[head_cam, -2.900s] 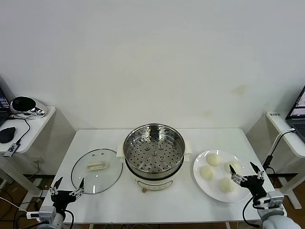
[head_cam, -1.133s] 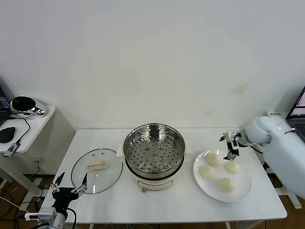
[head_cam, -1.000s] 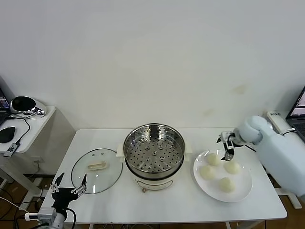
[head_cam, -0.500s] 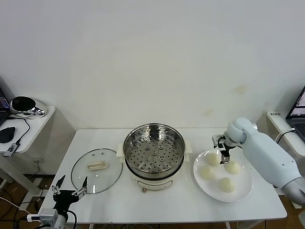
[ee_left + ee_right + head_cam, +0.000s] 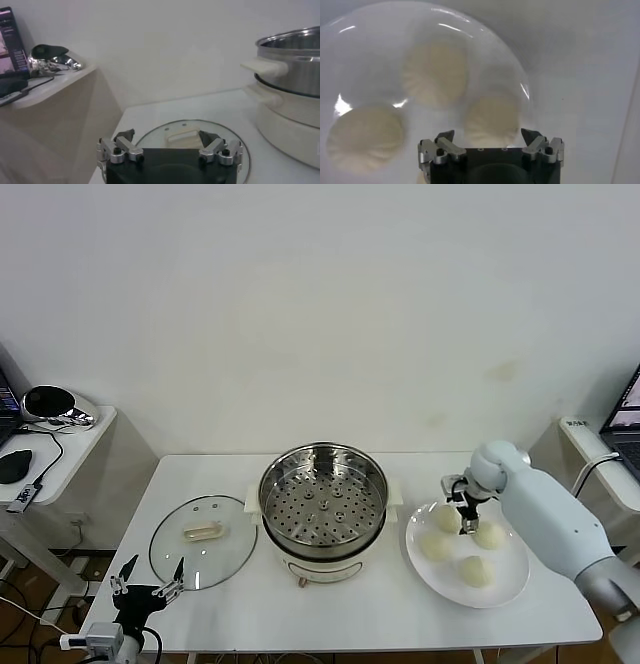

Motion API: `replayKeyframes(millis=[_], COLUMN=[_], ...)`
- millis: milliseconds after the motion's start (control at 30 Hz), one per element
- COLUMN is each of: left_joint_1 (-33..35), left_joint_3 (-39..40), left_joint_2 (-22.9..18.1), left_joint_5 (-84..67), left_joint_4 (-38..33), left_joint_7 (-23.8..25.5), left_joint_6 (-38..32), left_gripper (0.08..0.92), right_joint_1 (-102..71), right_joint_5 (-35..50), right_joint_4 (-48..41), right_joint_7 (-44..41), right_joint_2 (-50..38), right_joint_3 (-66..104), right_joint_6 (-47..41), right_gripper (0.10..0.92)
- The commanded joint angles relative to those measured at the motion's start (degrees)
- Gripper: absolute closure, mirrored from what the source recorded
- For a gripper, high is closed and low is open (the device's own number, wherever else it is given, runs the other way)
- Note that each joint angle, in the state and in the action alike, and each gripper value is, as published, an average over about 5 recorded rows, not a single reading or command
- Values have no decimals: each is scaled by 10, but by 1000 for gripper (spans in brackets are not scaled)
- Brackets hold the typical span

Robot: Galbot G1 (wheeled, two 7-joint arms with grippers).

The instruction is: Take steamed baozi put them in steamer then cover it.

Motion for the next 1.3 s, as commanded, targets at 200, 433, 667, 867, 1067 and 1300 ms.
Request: replayKeyframes(millis=[200,433,667,867,1067,1300], left_joint_1=[-2,-2,-5,-12,-20,-22], left_joint_3=[0,0,2,5,7,0], left_joint_2=[0,1,0,0,-1,3], left_joint_5=[2,2,3,3,3,-2], left_joint_4=[5,5,5,8,3,-6], left_joint_7=[0,1,1,1,2,-1], left_joint_6=[-1,-1,-1,-1,1,1], left_gripper=[177,177,177,177,177,177], right_joint_1=[1,2,9,62,210,388], right_joint_5=[10,18,49,109,231,341], right_joint_4=[-20,-15,24,77,102,35], right_joint_7=[36,35,21,5,-19,-47], right_joint_2=[13,7,-26,-68,-80,4], right_joint_3=[-3,-3,-2,-33,-132,-260], right_joint_6=[0,-3,-14,-30,-53,-52], right_gripper=[203,324,400,420,423,416])
